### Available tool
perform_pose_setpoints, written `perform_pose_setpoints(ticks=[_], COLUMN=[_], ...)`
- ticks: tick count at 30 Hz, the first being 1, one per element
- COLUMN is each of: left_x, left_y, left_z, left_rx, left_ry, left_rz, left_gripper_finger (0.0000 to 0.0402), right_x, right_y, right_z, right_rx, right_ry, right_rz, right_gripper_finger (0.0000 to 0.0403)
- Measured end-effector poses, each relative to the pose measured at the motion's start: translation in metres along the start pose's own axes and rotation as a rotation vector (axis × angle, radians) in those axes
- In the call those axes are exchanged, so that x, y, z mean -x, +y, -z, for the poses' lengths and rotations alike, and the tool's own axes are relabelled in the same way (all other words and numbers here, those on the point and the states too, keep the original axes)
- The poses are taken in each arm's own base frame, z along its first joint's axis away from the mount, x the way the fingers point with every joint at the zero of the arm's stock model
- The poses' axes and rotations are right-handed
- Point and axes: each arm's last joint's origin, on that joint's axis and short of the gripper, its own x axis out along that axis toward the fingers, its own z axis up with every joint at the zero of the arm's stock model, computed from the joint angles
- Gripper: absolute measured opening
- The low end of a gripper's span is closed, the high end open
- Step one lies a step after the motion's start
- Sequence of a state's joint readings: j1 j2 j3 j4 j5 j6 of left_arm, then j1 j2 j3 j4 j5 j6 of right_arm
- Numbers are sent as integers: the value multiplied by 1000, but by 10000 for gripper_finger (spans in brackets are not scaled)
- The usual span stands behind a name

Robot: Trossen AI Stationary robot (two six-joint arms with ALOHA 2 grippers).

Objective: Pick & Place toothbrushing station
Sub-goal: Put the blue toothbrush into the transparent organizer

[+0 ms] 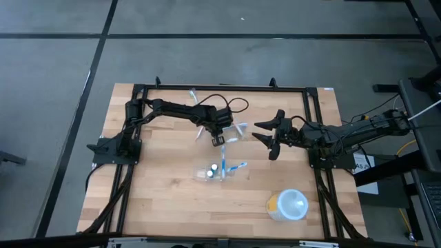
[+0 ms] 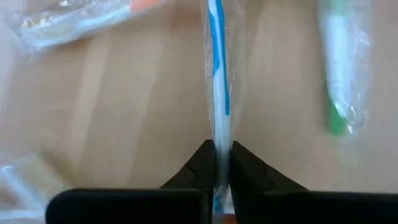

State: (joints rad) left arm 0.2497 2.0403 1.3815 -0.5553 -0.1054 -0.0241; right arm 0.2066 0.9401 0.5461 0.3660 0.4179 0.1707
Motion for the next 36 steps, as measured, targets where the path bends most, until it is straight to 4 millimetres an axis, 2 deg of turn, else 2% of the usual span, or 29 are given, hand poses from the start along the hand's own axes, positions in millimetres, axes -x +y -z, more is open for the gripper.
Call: perform_pose_setpoints(ticks=[10, 23, 36], left_x=[11, 73, 129], left_y=[-5, -25, -5], left_z=[2, 1, 5], left_rx=[-19, -52, -27], left_ry=[27, -71, -196], left_rz=[-7, 155, -193], left_gripper_finger=[19, 19, 19], right_x=[0, 0, 0], right_y=[0, 1, 1], right_z=[1, 1, 1], right_rx=[0, -13, -14], right_ry=[7, 11, 11], right_rz=[-17, -44, -43], right_gripper_finger=[206, 206, 206])
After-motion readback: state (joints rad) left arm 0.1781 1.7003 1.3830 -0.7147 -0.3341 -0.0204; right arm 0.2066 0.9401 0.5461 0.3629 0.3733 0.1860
